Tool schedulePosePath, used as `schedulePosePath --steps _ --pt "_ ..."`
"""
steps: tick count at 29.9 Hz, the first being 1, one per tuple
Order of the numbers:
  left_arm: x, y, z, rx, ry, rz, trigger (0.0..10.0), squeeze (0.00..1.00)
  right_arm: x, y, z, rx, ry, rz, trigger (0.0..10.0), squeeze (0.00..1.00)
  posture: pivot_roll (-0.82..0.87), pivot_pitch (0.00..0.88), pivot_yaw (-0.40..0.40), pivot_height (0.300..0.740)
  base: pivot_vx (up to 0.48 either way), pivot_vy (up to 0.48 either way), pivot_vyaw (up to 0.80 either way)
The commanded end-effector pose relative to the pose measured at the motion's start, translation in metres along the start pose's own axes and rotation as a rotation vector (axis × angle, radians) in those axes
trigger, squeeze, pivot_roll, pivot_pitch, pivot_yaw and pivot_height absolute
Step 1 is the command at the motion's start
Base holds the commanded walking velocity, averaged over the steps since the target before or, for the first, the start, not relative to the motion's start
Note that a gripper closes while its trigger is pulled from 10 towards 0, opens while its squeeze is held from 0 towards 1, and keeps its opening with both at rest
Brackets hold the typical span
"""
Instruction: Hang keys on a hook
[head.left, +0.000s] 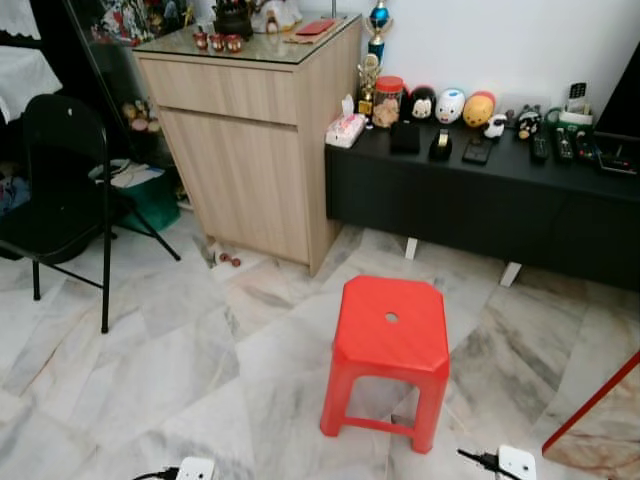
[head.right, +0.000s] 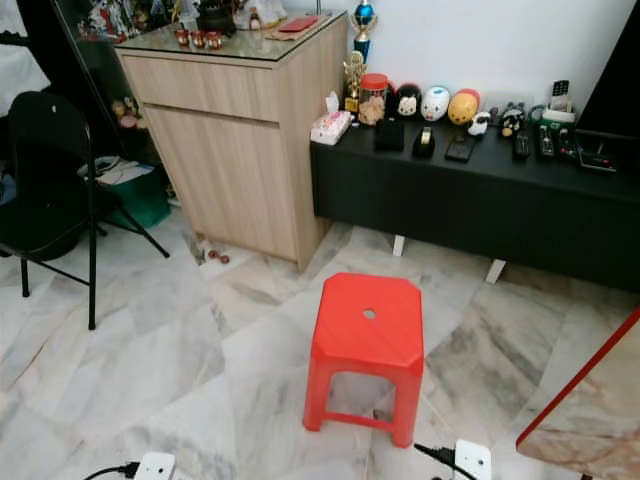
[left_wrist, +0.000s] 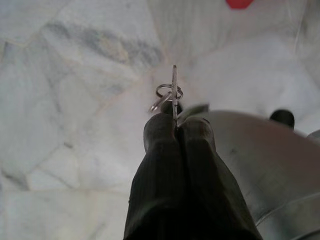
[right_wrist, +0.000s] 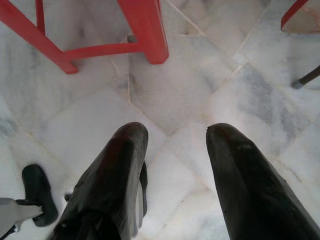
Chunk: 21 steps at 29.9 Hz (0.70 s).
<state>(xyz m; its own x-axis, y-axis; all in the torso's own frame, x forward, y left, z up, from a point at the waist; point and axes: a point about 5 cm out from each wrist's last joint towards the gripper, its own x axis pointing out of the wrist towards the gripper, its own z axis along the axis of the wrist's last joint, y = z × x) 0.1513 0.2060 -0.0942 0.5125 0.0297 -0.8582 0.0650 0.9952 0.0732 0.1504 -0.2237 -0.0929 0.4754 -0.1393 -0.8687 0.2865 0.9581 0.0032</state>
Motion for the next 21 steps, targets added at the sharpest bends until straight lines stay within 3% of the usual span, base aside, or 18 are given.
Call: schedulePosePath --steps 1,8,16,21 --pt "0.0 -0.006 -0.004 -0.02 0.017 -0.009 10.0 0.0 -0.001 -0.008 -0.004 -0.013 0.018 -0.019 10.0 0.0 0.08 0.0 -0.021 0.736 0.0 -0.33 0.0" --pt "0.002 -0.008 0.006 -0.009 -0.01 -0.018 10.0 0.0 -0.001 -0.01 0.002 0.049 -0.004 -0.039 10.0 0.0 0.09 0.0 -0.034 0.736 0.0 -0.354 0.0" --pt "0.004 -0.001 0.025 0.0 -0.055 -0.001 10.0 0.0 0.002 0.003 0.014 0.05 -0.024 -0.011 10.0 0.0 0.09 0.0 -0.045 0.736 0.0 -0.369 0.0" --pt "0.003 0.002 0.024 0.011 -0.053 -0.001 10.0 0.0 0.002 0.009 0.013 0.061 -0.019 -0.003 10.0 0.0 0.08 0.0 -0.033 0.736 0.0 -0.373 -0.73"
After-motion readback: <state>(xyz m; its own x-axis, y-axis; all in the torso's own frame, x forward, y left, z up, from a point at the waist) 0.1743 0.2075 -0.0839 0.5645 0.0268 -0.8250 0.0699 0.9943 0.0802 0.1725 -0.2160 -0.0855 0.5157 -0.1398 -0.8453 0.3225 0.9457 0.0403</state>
